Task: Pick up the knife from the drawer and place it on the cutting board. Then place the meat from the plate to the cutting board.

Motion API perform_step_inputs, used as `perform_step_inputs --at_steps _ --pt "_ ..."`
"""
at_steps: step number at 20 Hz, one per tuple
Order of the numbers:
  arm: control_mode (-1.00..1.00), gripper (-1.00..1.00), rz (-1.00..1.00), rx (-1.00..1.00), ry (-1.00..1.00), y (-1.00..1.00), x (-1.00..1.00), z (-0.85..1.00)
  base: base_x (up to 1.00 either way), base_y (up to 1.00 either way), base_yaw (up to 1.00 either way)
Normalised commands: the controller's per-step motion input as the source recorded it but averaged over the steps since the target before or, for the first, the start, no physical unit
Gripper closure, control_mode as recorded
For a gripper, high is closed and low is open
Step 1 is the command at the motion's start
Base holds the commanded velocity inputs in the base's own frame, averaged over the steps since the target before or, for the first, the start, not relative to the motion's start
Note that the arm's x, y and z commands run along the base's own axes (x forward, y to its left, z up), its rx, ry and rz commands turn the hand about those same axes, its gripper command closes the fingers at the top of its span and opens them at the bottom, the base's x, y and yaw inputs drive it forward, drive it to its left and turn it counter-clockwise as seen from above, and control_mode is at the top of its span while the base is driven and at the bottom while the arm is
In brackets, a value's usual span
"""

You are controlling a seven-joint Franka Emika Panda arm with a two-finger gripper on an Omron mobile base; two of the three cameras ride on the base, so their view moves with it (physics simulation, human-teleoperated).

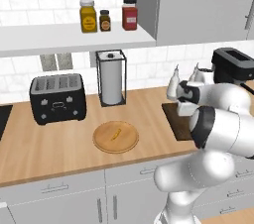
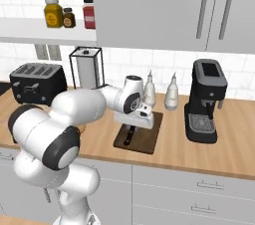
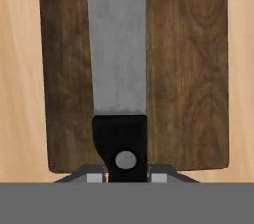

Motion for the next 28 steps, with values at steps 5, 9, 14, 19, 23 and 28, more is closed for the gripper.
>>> perform_step_inputs --at_steps 5,9,14,19,23,28 --pt "-1.0 1.0 0.0 0.0 0.01 -0.28 0.05 -0.61 0.0 0.0 0.0" --pt "-1.0 1.0 0.0 0.0 0.0 -0.3 0.04 -0.47 0.0 0.0 0.0" --pt "-1.0 1.0 0.0 0.0 0.0 -0.3 0.07 -0.36 0.0 0.0 0.0" --pt "-1.0 1.0 0.0 0.0 0.0 -0.07 0.29 -0.27 0.0 0.0 0.0" --pt "-1.0 1.0 0.0 0.0 0.0 -0.11 0.25 -0.09 0.0 0.0 0.0" --pt "-1.0 1.0 0.0 0.0 0.0 -0.05 0.14 0.0 0.0 0.0 0.0"
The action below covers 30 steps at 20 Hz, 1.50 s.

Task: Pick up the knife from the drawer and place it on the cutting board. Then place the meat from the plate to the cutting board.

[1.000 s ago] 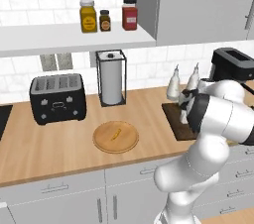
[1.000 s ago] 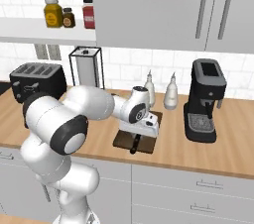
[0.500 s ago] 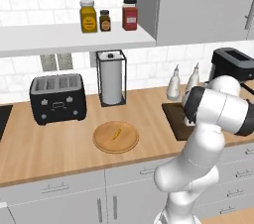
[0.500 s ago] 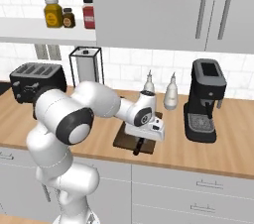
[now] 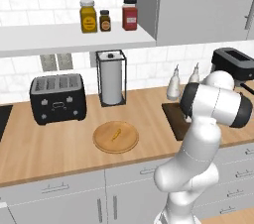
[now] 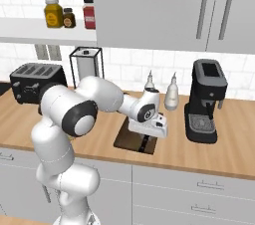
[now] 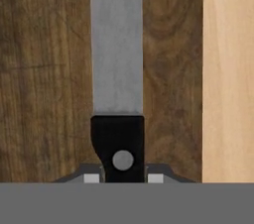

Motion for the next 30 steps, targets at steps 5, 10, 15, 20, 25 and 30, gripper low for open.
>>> perform_step_inputs --at_steps 5,10,15,20,25,30 --pt "-1.0 -1.0 0.0 0.0 0.0 0.0 0.08 0.0 0.0 0.0 0.0" --pt "-1.0 -1.0 0.0 0.0 0.0 0.0 0.02 0.04 0.0 0.0 0.0" --pt "-1.0 -1.0 0.02 0.0 -0.12 0.0 -0.24 0.37 0.0 0.0 0.0" --pt "-1.0 -1.0 0.06 0.0 -0.19 0.01 -0.38 0.56 0.0 0.0 0.0" --pt "-1.0 -1.0 0.07 0.0 -0.17 0.35 -0.34 0.49 0.0 0.0 0.0" --pt "-1.0 -1.0 0.03 0.0 -0.1 0.92 -0.15 0.26 0.0 0.0 0.0"
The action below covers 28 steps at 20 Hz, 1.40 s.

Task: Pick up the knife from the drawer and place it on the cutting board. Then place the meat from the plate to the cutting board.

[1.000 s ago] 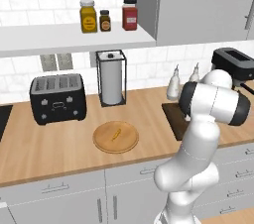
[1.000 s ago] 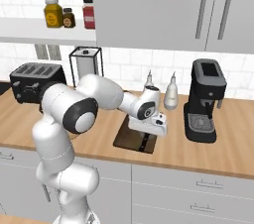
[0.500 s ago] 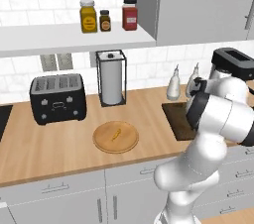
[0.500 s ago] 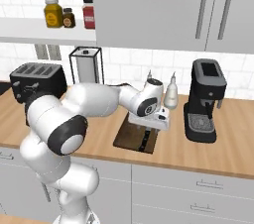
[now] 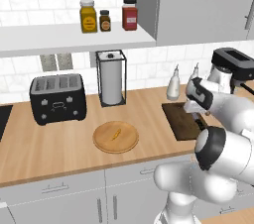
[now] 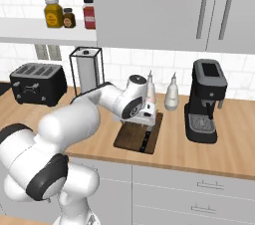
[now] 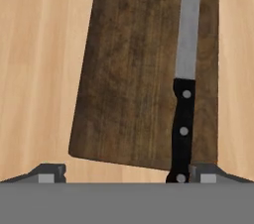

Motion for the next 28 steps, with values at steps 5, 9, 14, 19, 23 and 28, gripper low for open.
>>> perform_step_inputs --at_steps 5,9,14,19,23,28 --pt "-1.0 -1.0 0.03 0.0 -0.11 1.0 -0.02 0.02 0.0 0.0 0.0" --pt "-1.0 -1.0 0.02 0.0 -0.13 1.0 0.0 0.15 0.0 0.0 0.0" --pt "-1.0 -1.0 0.0 0.0 -0.11 1.0 0.0 0.41 0.0 0.0 0.0" --pt "-1.0 -1.0 0.0 0.0 -0.05 1.0 0.0 0.4 0.0 0.0 0.0" --pt "-1.0 -1.0 0.0 0.0 0.0 1.0 0.06 0.05 0.0 0.0 0.0" --pt "-1.0 -1.0 0.0 0.0 0.04 1.0 0.1 0.0 0.0 0.0 0.0"
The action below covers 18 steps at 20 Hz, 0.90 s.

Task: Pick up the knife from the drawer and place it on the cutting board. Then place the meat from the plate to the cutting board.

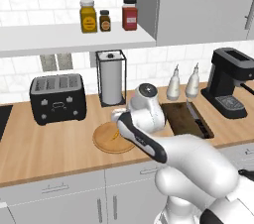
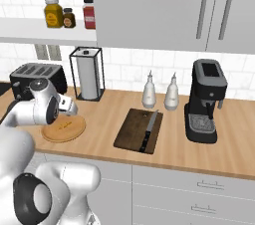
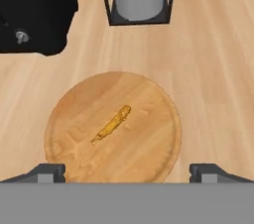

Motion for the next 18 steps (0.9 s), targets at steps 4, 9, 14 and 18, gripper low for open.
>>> perform_step_inputs --at_steps 4,9,14,18 --pt "-1.0 -1.0 0.0 0.0 0.08 0.73 0.11 0.0 0.0 0.0 0.0" --pt "-1.0 -1.0 0.0 0.0 0.27 -0.02 0.0 0.0 0.0 0.0 0.0" --pt "-1.0 -1.0 0.0 0.0 0.24 -0.06 0.0 -0.01 0.0 0.0 0.0" --pt "-1.0 -1.0 0.0 0.0 0.01 0.0 0.01 -0.3 0.0 0.0 0.0"
